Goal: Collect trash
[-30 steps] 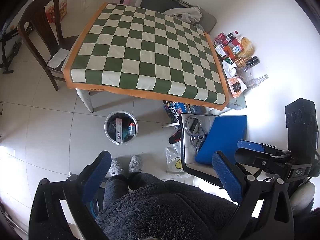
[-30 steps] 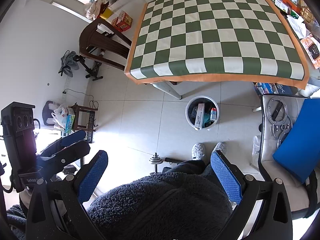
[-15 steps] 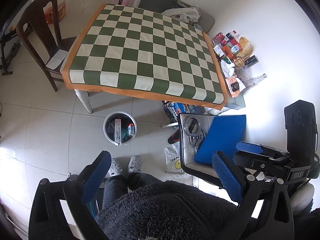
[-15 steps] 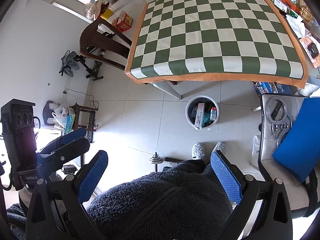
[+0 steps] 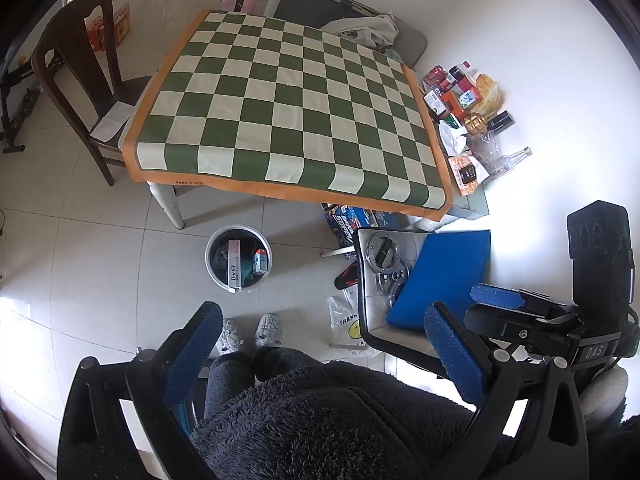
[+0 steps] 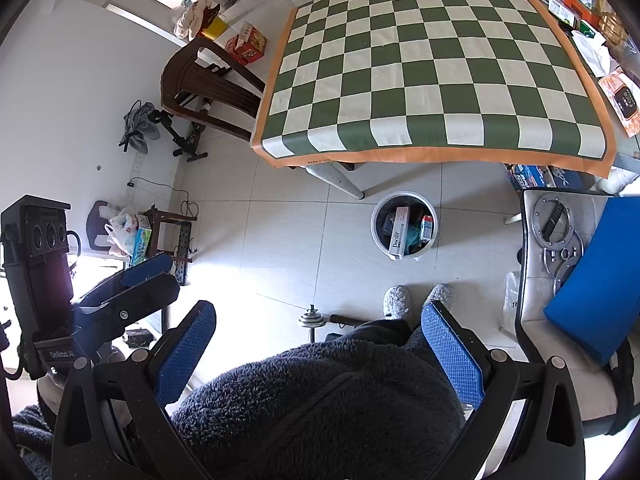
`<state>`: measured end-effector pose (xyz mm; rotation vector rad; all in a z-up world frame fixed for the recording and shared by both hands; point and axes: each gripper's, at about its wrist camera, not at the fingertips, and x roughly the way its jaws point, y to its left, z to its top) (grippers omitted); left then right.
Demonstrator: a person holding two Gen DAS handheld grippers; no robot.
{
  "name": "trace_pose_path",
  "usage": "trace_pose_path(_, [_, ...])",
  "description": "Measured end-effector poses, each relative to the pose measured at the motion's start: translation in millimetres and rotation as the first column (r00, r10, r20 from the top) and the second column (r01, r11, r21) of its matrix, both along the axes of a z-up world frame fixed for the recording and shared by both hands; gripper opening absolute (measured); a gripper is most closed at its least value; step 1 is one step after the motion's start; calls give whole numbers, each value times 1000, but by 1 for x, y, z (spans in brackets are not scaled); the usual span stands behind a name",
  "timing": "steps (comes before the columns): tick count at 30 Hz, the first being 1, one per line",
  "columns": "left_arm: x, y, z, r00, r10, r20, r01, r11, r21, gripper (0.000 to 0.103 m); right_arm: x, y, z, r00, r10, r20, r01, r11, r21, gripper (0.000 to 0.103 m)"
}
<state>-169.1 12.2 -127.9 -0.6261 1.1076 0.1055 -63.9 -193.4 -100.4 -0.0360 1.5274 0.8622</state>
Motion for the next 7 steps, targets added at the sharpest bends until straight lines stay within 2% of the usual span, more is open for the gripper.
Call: trace_pose_path(7, [-1,1,0,1000,-2,1,2,1000,3,103,-1,0,0,1000,-1,1,1,1000,1,103])
